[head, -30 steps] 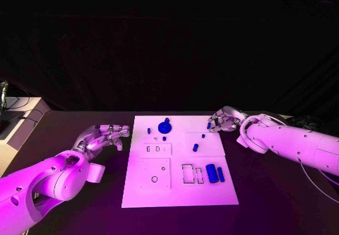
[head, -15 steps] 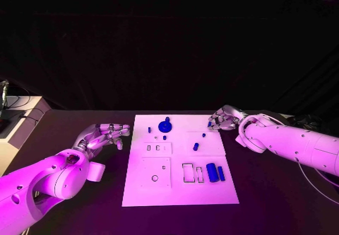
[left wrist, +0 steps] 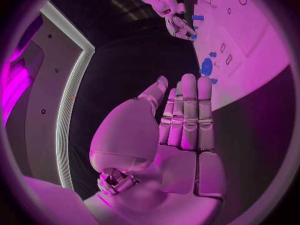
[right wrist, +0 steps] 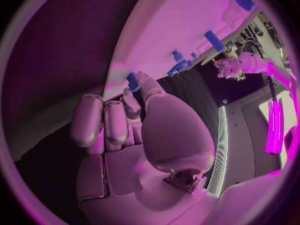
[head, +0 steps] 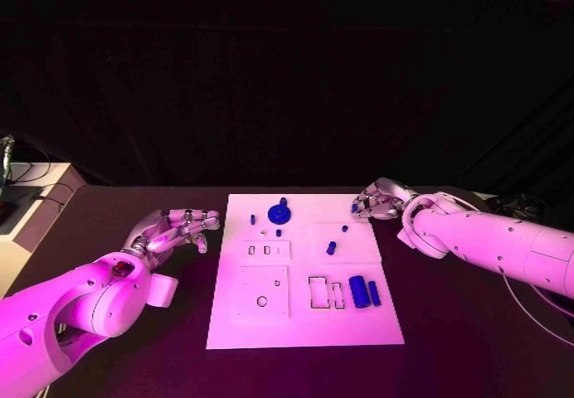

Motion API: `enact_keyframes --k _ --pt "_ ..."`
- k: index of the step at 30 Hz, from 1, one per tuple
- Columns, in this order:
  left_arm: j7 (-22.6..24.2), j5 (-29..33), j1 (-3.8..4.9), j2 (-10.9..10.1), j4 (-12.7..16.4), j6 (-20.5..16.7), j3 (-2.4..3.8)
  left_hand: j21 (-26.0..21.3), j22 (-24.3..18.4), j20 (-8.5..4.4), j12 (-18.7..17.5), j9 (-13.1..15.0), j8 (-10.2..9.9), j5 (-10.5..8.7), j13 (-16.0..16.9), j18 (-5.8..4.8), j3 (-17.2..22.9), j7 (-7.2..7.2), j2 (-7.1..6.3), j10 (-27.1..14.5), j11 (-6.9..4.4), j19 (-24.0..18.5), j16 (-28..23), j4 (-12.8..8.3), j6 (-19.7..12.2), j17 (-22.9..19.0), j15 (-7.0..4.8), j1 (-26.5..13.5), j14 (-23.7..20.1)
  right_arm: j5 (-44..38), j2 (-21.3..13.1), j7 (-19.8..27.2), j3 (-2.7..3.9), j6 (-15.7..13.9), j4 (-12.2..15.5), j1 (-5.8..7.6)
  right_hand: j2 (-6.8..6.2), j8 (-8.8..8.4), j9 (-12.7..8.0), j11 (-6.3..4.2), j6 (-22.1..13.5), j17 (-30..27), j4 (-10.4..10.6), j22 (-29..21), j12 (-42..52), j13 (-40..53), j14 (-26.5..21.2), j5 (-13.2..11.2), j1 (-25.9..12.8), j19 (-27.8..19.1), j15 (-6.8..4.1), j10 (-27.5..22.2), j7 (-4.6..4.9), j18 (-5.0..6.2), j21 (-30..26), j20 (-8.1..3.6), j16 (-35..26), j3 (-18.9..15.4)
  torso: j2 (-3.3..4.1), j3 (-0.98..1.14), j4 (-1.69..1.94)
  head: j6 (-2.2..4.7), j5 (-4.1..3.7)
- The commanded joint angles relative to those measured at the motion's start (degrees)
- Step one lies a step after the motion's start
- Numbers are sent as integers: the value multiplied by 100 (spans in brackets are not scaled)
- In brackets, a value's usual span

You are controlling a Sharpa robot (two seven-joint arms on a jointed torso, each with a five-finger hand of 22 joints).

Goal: Assemble the parts on the task board

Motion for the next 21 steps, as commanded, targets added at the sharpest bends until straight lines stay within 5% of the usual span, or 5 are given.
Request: enact_keyframes --k 1,11,21 --pt "20 5 -2 11 7 88 5 9 18 11 -35 0 13 -28 -9 85 53 14 23 -20 3 21 43 -35 4 8 7 44 -25 -67 9 28 1 48 21 -3 109 -4 -4 -45 87 9 -104 869 34 27 4 -23 -5 323 -37 26 -7 32 18 -68 30 169 4 2 -2 1 2" --pt "-8 5 -3 15 -11 85 5 12 35 14 -58 -2 -3 -27 -10 90 95 55 17 -49 24 23 52 -64 -43 11 17 33 -26 -68 20 145 1 79 40 -4 286 -1 -2 -88 276 25 -481 876 30 111 8 -6 -137 315 -85 94 -68 -1 53 -120 18 654 2 4 1 -5 18" --pt "-24 5 -5 14 -20 82 5 14 45 20 -60 0 -11 -27 -7 96 105 80 18 -83 41 25 64 -67 -88 15 27 24 -24 -63 -5 178 4 -142 131 -4 301 8 1 -110 346 46 -511 878 29 160 15 -24 -231 318 -101 144 -113 -12 74 -140 19 634 2 7 1 -1 27"
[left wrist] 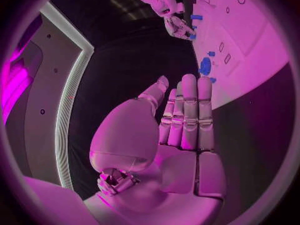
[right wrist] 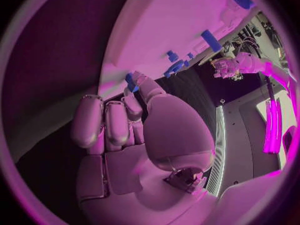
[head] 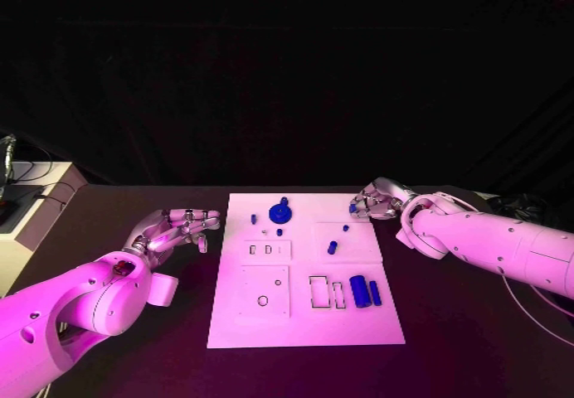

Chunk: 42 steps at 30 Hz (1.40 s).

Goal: Assemble the parts on the task board

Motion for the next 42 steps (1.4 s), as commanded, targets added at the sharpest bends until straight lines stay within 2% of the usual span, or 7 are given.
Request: enact_keyframes --k 1,8,15,20,28,36,42 --pt "9 5 -3 10 5 81 5 14 7 11 -30 0 -11 -27 -2 95 42 28 18 -44 0 34 42 -5 -18 9 27 24 -24 -53 -14 82 5 -160 68 -3 -4 30 14 -23 82 5 13 880 -2 12 -3 6 -96 331 -39 13 36 -13 22 -71 19 -32 0 2 -1 7 6" --pt "-3 5 -6 7 -4 77 5 15 10 13 -27 1 -8 -27 -2 97 41 31 20 -52 2 36 46 -1 -24 10 29 17 -24 -47 -123 -91 39 -323 421 9 -29 27 14 -29 95 16 99 882 -16 33 0 -5 -133 340 -41 37 27 -15 37 -78 23 -135 -7 -4 -2 2 20" --pt "-14 5 -8 7 -22 82 5 15 15 17 -20 1 -3 -27 -1 101 40 35 20 -64 6 37 52 4 -37 11 31 9 -23 -46 -237 -436 71 -354 1041 115 -38 26 13 -30 87 11 221 875 -35 45 0 -47 -187 340 -40 47 23 -9 6 -77 15 -230 -19 -3 -24 -4 45" --pt "-22 5 -9 13 -27 85 5 16 18 18 -14 2 0 -26 -1 103 39 35 21 -69 7 38 58 7 -43 13 32 5 -20 -223 -234 -896 75 -298 1603 186 -24 27 14 -29 84 5 284 872 -46 57 1 -62 -176 339 -42 53 23 -7 -9 -77 9 -270 -23 -5 -24 -8 72" --pt "-35 5 -9 12 -19 78 4 22 30 21 -1 3 13 -26 -1 108 37 35 15 -80 8 43 74 12 -51 18 32 -2 -16 -548 -51 -1609 19 -284 2183 202 -34 32 15 -29 86 -5 323 869 -61 60 -1 -74 -180 340 -47 51 15 -6 -22 -79 -4 -295 -45 -27 -41 -43 155" --pt "-53 5 -8 13 -9 81 4 26 36 22 3 3 18 -27 -2 110 39 34 15 -82 8 44 80 11 -52 20 32 1 -17 -1038 147 -2229 -30 -344 2539 165 -37 37 16 -36 105 -5 328 870 -61 62 0 -75 -166 343 -51 54 7 -8 -22 -83 -5 -299 -46 -38 -26 -80 209" --pt "-60 5 -8 21 -2 83 4 29 44 23 12 3 25 -27 -1 112 35 32 10 -83 6 43 91 17 -57 24 32 -6 -17 -1411 344 -2520 -75 -415 2659 66 -68 33 14 -36 101 -6 346 869 -68 62 0 -62 -179 344 -50 49 9 -7 -32 -84 -8 -320 -25 -21 -28 -117 254"
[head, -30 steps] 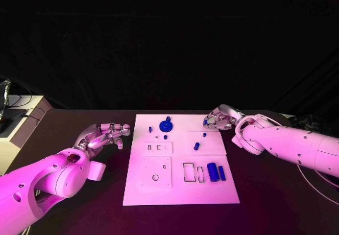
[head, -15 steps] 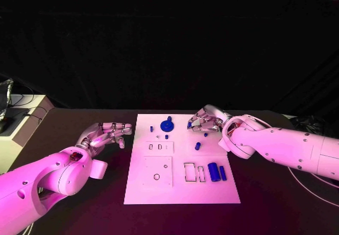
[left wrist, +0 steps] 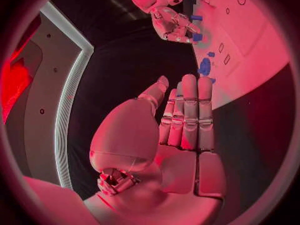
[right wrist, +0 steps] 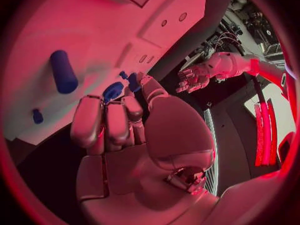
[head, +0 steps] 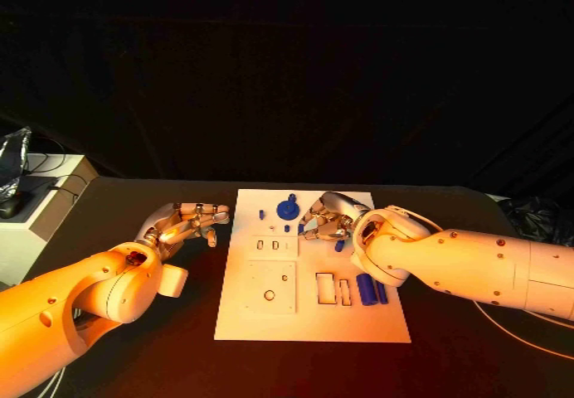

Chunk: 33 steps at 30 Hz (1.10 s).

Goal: Assemble the parts on the task board

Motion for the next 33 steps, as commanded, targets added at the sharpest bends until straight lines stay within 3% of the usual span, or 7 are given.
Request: enact_keyframes --k 1,14,33 --pt "6 5 -2 21 17 85 5 29 5 1 12 2 25 -27 -2 111 19 22 10 -42 7 23 20 0 -27 9 31 -6 -17 -566 92 -455 -14 -91 58 -50 -31 15 4 -42 52 -6 45 871 -38 3 0 -5 -22 332 -52 2 9 -7 -27 -73 -8 0 18 11 0 -28 29" --pt "7 5 -2 38 11 99 5 34 12 2 13 2 29 -27 -3 112 19 22 11 -47 9 23 29 3 -28 12 32 -7 -15 -1026 322 -626 -36 -139 94 -175 -52 17 4 -46 65 -7 94 874 -37 10 4 -5 12 342 -53 9 4 -10 -32 -75 -13 5 8 10 2 -101 74" --pt "1 5 -6 33 1 116 5 43 31 4 23 2 38 -27 -3 114 17 22 8 -53 9 17 48 13 -37 17 33 -11 -23 -1547 335 -778 -38 -81 48 -199 -95 13 3 -44 61 -2 102 875 -38 13 4 -16 6 345 -51 12 8 -11 -31 -75 -10 -6 5 8 -7 -116 68"
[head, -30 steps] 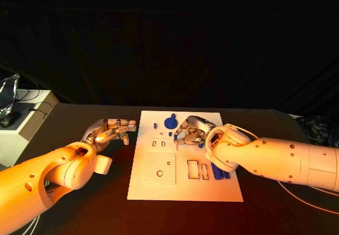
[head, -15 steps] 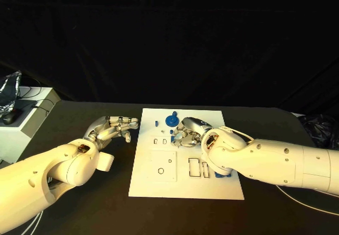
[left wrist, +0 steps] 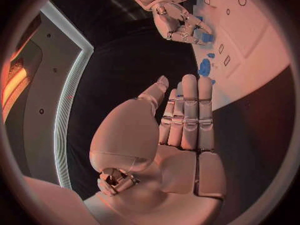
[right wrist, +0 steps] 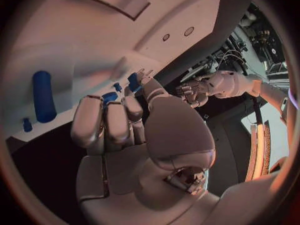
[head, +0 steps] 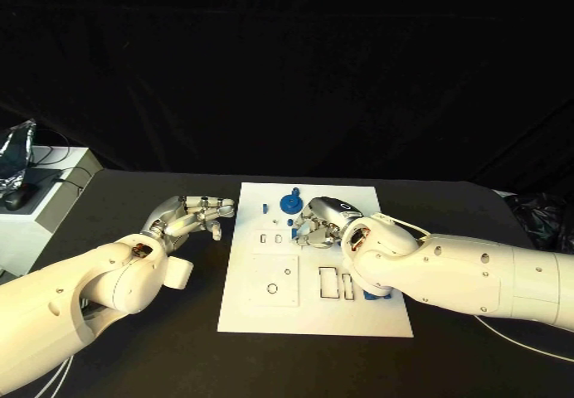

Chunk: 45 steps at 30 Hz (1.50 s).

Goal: Assemble the parts on the task board

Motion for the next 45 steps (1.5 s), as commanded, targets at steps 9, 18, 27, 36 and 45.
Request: enact_keyframes --k 9,18,27,36,45 --pt "20 5 -7 11 8 114 4 20 4 -5 23 2 38 -27 -3 114 17 12 7 -32 -13 27 15 13 -6 6 32 -10 -22 -322 47 -77 -3 101 -90 -47 -53 36 2 -53 21 -3 37 872 -18 3 2 -12 7 358 -51 1 7 -10 -36 -46 -12 -18 6 2 12 -11 -13" --pt "22 5 -10 9 5 115 4 20 4 -5 23 2 38 -27 -3 114 17 12 7 -32 -13 27 15 13 -6 6 32 -10 -22 -319 71 -72 -4 164 -162 -77 -66 36 2 -51 17 -4 52 870 -28 -1 2 -17 11 356 -50 -5 9 -9 -44 -45 -15 -12 3 -4 4 -35 -2" --pt "21 5 -17 11 -3 119 4 20 4 -5 23 2 38 -27 -3 114 17 12 7 -32 -13 27 15 13 -6 6 32 -10 -22 -309 78 -4 -5 139 -191 -89 -145 22 -1 -25 -70 -9 90 866 -75 -29 -1 -42 3 351 -33 -45 49 -5 -64 -33 -23 -18 2 4 -1 -38 3" --pt "13 5 -21 11 -3 127 4 20 4 -5 23 2 38 -27 -3 114 17 12 7 -32 -13 27 15 13 -6 6 32 -10 -22 -275 80 132 -5 111 -198 -91 -344 11 -2 61 -396 -18 248 862 -162 -133 -9 -221 25 345 34 -133 172 23 -98 30 -36 4 2 3 1 -47 2" --pt "7 5 -23 11 -3 138 4 18 34 -1 37 2 54 -27 -4 119 24 14 8 -46 -11 24 35 19 -18 -3 34 0 -28 -298 83 115 -6 140 -208 -91 -505 11 -1 87 -556 -21 417 856 -227 -260 -17 -312 98 341 76 -252 223 50 -130 78 -45 1 3 3 2 -61 -9"
